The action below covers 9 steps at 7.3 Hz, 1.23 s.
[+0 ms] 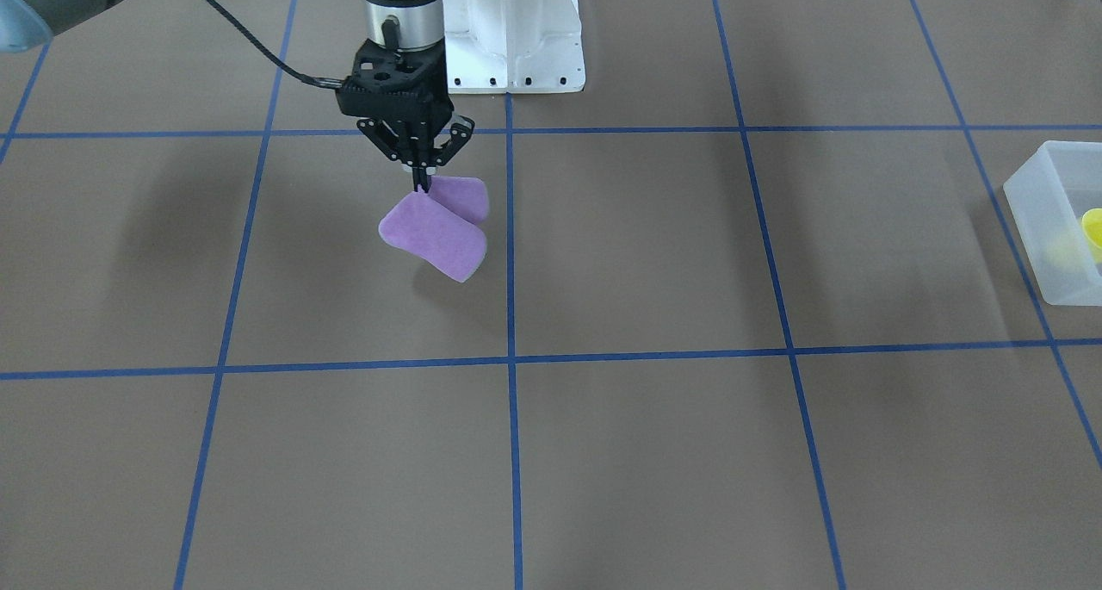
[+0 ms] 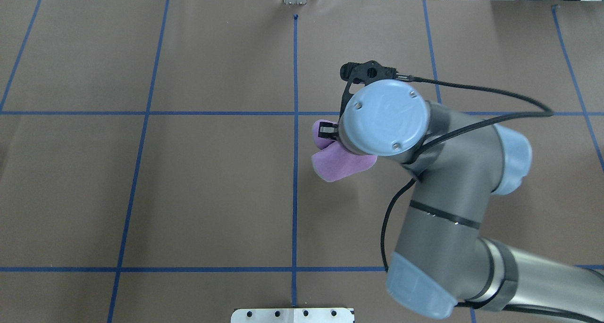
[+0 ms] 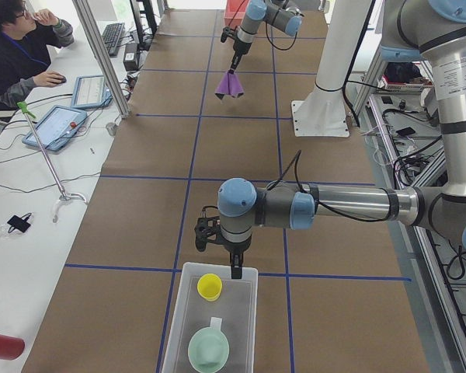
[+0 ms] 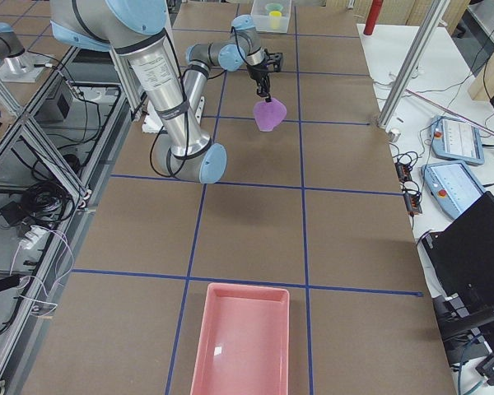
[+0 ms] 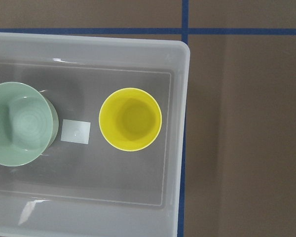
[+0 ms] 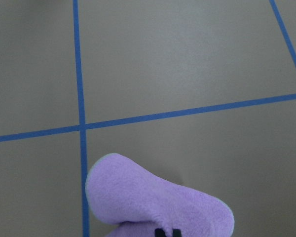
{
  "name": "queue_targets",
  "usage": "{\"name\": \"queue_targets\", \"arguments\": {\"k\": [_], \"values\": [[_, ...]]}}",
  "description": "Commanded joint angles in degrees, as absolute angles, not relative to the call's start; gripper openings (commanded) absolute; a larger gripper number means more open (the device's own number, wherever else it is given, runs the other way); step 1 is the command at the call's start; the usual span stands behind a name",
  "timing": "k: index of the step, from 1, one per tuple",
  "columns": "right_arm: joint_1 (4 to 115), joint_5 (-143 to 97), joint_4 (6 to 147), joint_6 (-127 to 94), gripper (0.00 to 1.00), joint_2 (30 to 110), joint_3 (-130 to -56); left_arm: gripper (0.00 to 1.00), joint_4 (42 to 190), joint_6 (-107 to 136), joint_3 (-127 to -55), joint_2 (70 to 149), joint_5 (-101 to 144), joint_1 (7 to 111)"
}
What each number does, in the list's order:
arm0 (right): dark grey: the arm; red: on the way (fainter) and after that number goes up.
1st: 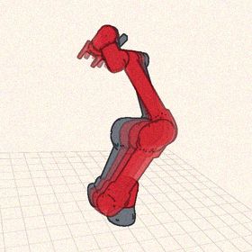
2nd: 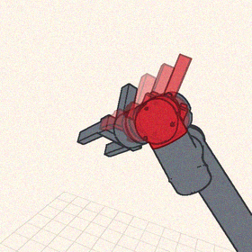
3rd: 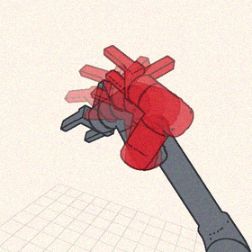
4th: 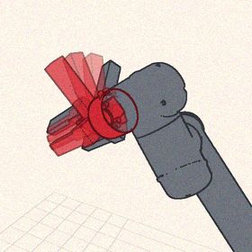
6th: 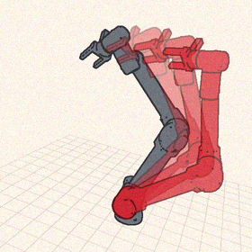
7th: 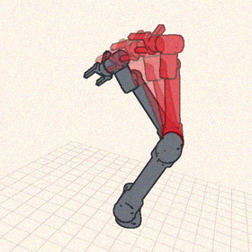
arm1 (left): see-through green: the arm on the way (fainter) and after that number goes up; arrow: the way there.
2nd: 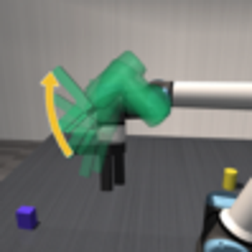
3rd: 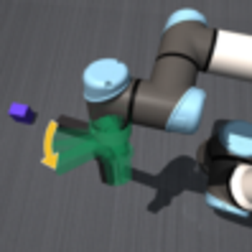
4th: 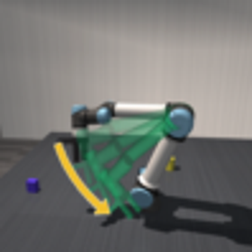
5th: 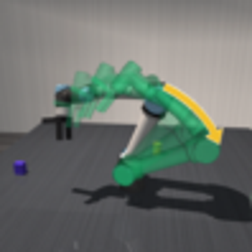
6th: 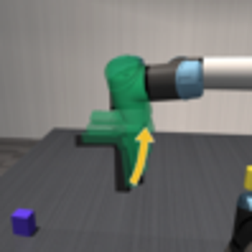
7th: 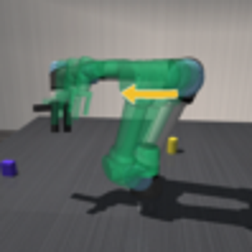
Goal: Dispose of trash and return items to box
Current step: 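Carry the purple cloth to the pink bin and drop it in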
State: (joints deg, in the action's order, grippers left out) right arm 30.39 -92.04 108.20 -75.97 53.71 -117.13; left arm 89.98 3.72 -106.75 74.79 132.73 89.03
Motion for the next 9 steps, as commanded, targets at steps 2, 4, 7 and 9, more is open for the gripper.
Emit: {"name": "queue_targets", "arguments": {"k": [2, 4, 7, 9], "values": [[48.28, -108.4, 109.42, -54.3, 0.0, 65.26, -124.61, 0.99, 89.83, 3.69, -106.26, 74.53, 134.81, 89.12], [59.88, -116.32, 108.9, -35.87, 0.0, 77.98, -128.57, 0.99, 89.74, 3.69, -106.17, 74.27, 134.91, 89.12], [79.66, -126.8, 109.42, -6.07, 0.0, 90.05, -127.01, 0.99, 89.82, 3.69, -106.26, 74.27, 134.91, 89.12], [89.78, -129.81, 109.34, 9.32, 0.0, 94.2, -120.63, 0.99, 90.0, 3.69, -106.35, 74.35, 134.91, 89.12]]}}
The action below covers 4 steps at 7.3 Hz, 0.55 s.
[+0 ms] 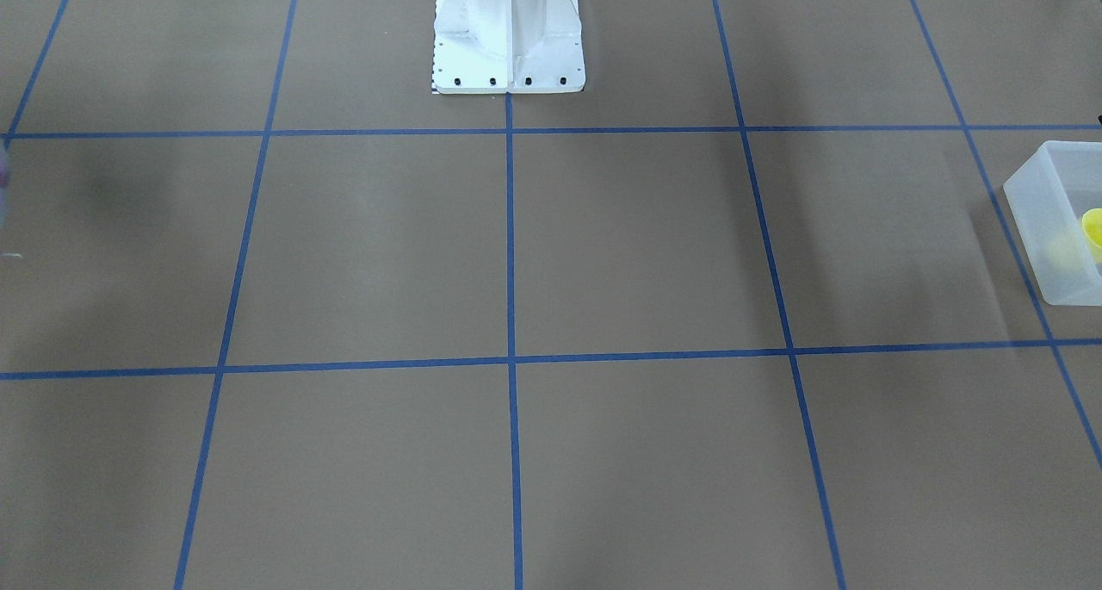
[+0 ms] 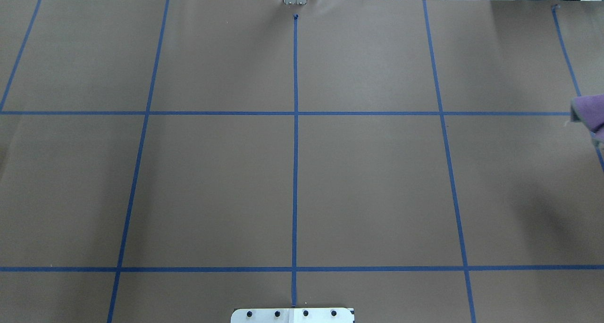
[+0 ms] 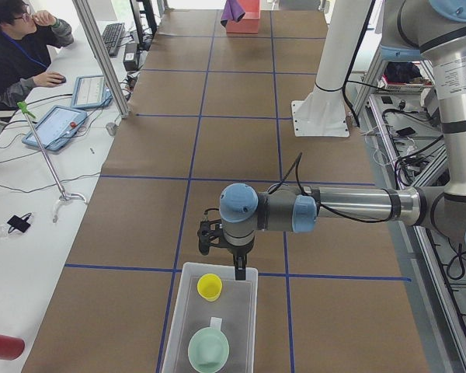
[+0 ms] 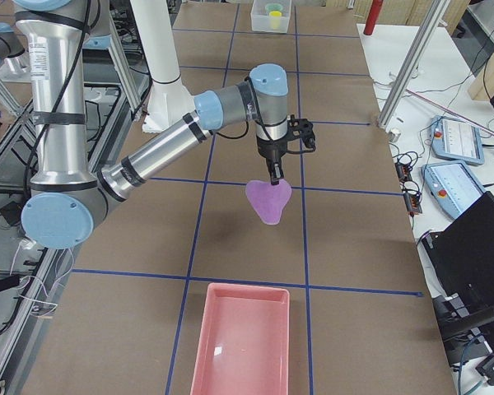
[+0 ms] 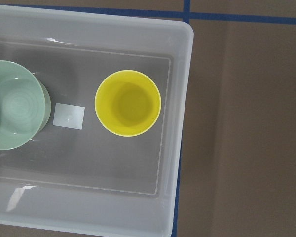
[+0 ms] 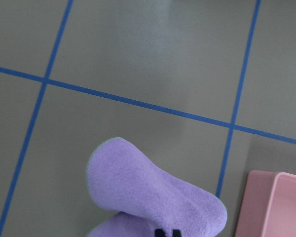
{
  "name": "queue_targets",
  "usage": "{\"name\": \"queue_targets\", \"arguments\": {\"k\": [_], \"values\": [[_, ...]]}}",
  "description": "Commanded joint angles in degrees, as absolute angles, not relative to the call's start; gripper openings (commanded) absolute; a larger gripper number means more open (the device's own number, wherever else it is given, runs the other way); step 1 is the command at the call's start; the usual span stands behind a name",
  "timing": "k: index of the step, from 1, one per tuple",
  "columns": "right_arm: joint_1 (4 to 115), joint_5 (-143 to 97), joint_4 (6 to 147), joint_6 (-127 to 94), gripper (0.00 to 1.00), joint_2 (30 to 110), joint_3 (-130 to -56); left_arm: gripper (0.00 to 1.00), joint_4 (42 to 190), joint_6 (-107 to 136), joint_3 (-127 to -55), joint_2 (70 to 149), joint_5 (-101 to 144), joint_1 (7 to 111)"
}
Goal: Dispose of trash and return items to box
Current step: 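Carry the purple cloth to the pink bin and drop it in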
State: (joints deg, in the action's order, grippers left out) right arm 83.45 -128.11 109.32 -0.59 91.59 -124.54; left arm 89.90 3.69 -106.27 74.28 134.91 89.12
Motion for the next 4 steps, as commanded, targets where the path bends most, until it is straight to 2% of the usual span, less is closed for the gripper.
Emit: {"name": "queue_targets", "arguments": {"k": [1, 4], "values": [[95.83, -129.9, 108.9, 16.28, 0.0, 94.91, -115.02, 0.99, 90.09, 3.69, -106.35, 74.36, 134.91, 89.12], [107.38, -129.38, 107.59, 35.82, 0.0, 93.16, -98.31, 0.99, 90.35, 3.69, -106.35, 74.36, 134.91, 89.12]]}}
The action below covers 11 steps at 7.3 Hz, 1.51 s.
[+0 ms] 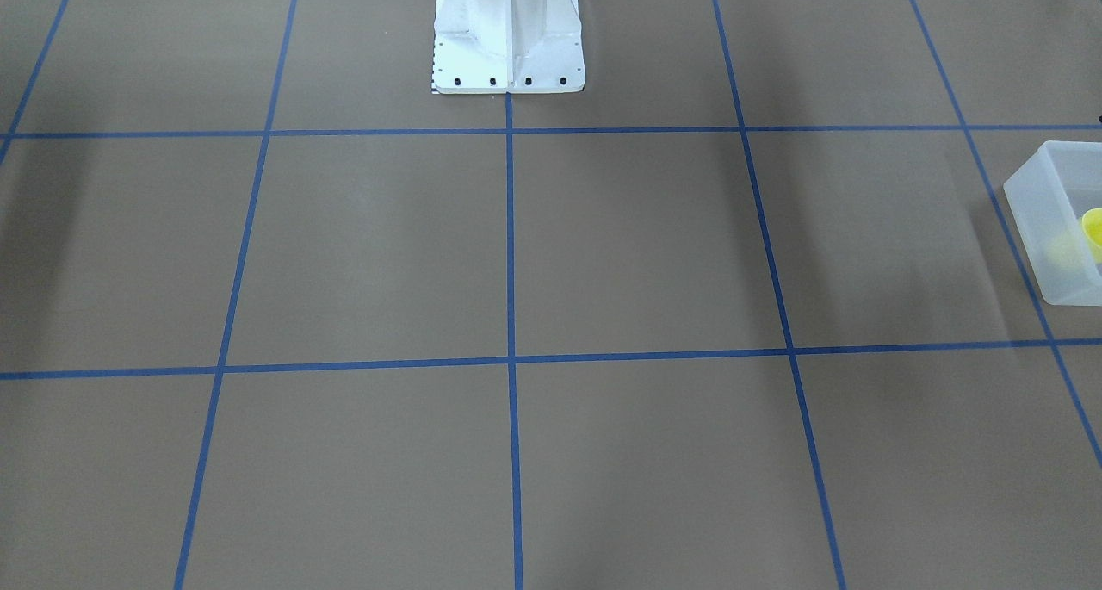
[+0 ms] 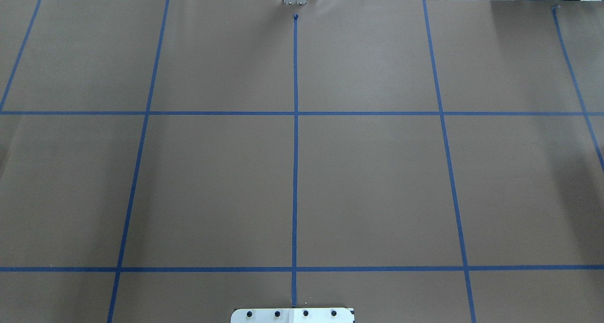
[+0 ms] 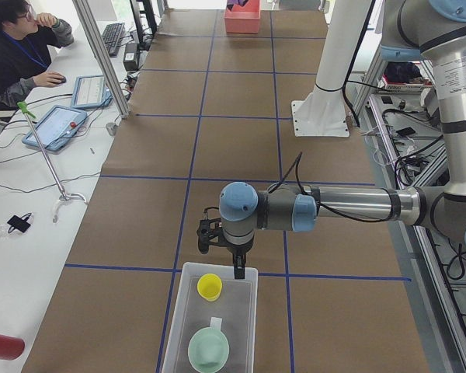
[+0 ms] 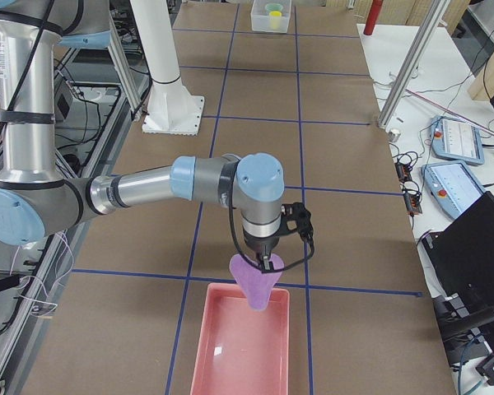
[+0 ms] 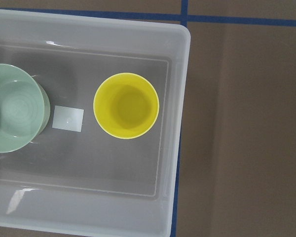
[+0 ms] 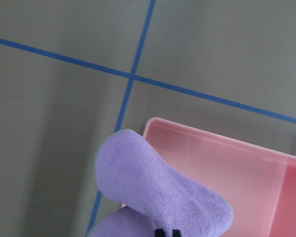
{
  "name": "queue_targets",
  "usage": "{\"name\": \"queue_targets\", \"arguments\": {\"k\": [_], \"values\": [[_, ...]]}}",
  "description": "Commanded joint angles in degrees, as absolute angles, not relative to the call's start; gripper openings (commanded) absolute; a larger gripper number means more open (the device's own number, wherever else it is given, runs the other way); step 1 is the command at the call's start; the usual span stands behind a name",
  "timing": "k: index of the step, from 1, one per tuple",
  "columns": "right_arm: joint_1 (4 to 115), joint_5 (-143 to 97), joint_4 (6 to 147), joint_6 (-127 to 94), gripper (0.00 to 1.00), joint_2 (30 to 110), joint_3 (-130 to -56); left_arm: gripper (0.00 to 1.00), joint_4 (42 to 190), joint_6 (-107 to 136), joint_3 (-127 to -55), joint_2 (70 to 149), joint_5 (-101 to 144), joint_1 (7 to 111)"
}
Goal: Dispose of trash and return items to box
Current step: 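Carry the purple cloth to the pink bin and drop it in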
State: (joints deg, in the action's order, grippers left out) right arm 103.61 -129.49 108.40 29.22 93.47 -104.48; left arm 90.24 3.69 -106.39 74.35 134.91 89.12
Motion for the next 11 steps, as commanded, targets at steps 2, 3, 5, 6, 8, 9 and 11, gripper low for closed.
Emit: {"name": "queue_targets", "arguments": {"k": [2, 3, 5, 6, 8, 9, 11], "values": [[107.75, -129.02, 92.91, 37.27, 0.0, 94.92, -85.58, 0.99, 90.44, 3.69, -106.35, 74.36, 134.91, 89.12], [107.75, -129.11, 86.29, 36.92, 0.0, 94.57, -79.86, 0.99, 90.44, 3.69, -106.43, 74.36, 134.91, 89.12], [107.75, -128.76, 83.24, 37.26, 0.0, 95.62, -77.17, 0.99, 90.44, 3.69, -106.44, 74.44, 134.82, 89.12], [107.75, -128.67, 82.45, 37.09, 0.2, 96.41, -77.17, 0.99, 90.53, 3.69, -106.44, 74.44, 134.82, 89.12], [107.75, -129.2, 79.3, 36.31, 1.0, 96.42, -78.04, 0.99, 90.44, 3.69, -106.35, 74.36, 134.82, 89.12], [107.49, -129.72, 79.97, 30.64, 1.0, 95.81, -81.61, 0.99, 90.44, 3.69, -106.35, 74.36, 134.82, 89.12], [99.54, -133.75, 80.07, 11.0, 1.0, 95.71, -90.83, 0.99, 90.44, 3.69, -106.35, 74.36, 134.82, 89.12]]}}
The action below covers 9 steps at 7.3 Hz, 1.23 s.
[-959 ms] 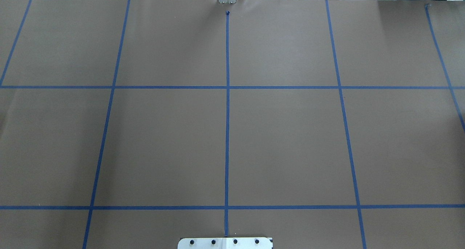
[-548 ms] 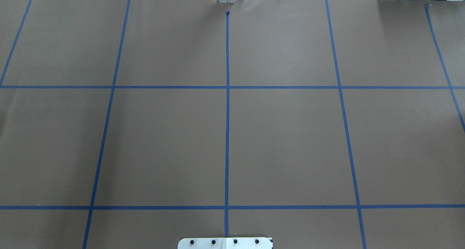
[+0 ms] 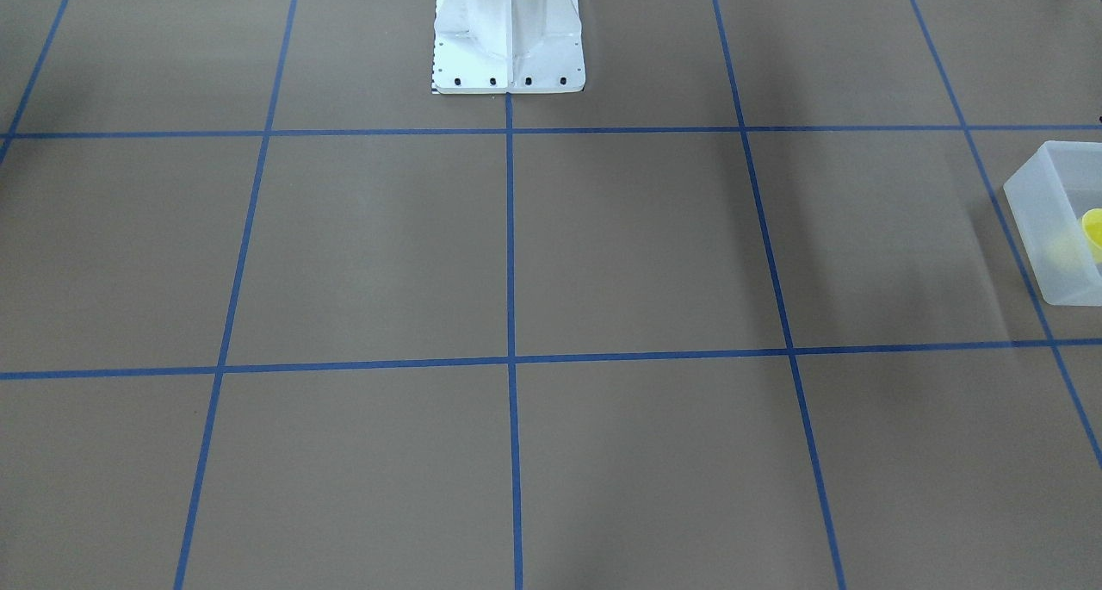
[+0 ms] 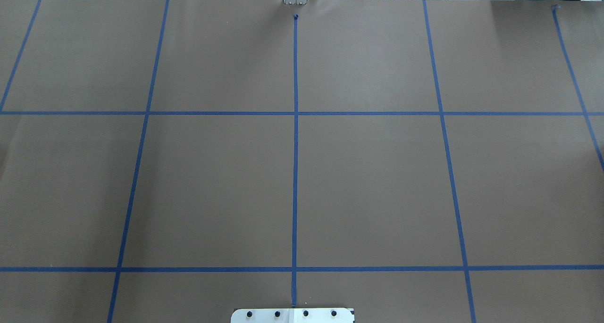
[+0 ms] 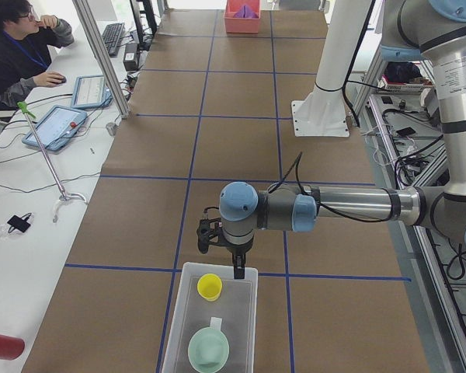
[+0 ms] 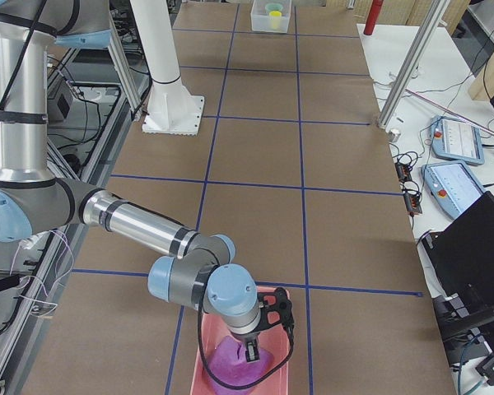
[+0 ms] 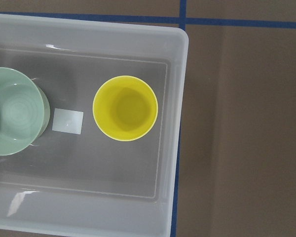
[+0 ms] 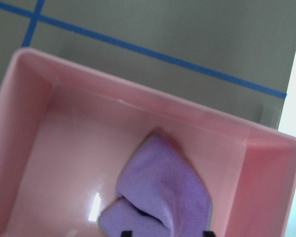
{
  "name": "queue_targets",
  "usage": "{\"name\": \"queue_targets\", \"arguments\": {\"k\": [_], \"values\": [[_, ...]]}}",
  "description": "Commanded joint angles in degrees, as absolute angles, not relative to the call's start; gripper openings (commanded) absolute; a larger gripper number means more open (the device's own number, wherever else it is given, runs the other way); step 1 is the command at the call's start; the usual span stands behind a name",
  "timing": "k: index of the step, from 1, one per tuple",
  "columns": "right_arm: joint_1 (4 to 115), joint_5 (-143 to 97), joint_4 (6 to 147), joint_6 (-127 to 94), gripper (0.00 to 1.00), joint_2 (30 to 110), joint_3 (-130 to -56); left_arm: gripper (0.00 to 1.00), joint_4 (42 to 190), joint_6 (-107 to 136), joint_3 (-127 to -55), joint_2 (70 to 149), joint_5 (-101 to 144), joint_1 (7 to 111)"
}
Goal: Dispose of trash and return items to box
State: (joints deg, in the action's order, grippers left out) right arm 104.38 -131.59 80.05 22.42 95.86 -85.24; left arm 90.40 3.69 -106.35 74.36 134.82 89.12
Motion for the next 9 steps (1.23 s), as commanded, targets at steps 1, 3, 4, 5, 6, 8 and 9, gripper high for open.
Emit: {"name": "queue_targets", "arguments": {"k": [1, 3, 4, 5, 6, 8, 9], "values": [[94.97, -136.03, 80.07, 0.11, 1.0, 95.89, -96.71, 0.99, 90.35, 3.69, -106.43, 74.36, 134.82, 89.12], [89.67, -136.32, 79.98, -9.63, 1.0, 96.42, -101.32, 0.99, 90.44, 3.69, -106.44, 74.36, 134.82, 89.12], [87.56, -135.71, 79.55, -12.1, 1.0, 96.76, -101.69, 0.99, 90.44, 3.69, -106.44, 74.36, 134.82, 89.12], [87.45, -134.75, 79.28, -8.74, 1.0, 99.64, -101.69, 0.99, 90.44, 3.69, -106.44, 74.36, 134.82, 89.12], [87.45, -131.17, 79.28, -4.96, 1.0, 102.63, -101.69, 0.99, 90.44, 3.69, -106.44, 74.36, 134.82, 89.12], [87.36, -120.19, 80.15, -4.05, 1.0, 103.71, -101.95, 0.99, 90.44, 3.69, -106.61, 74.36, 134.82, 89.12], [86.49, -119.97, 80.33, 2.31, 1.0, 103.1, -101.95, 0.99, 90.44, 3.69, -106.61, 74.36, 134.82, 89.12]]}}
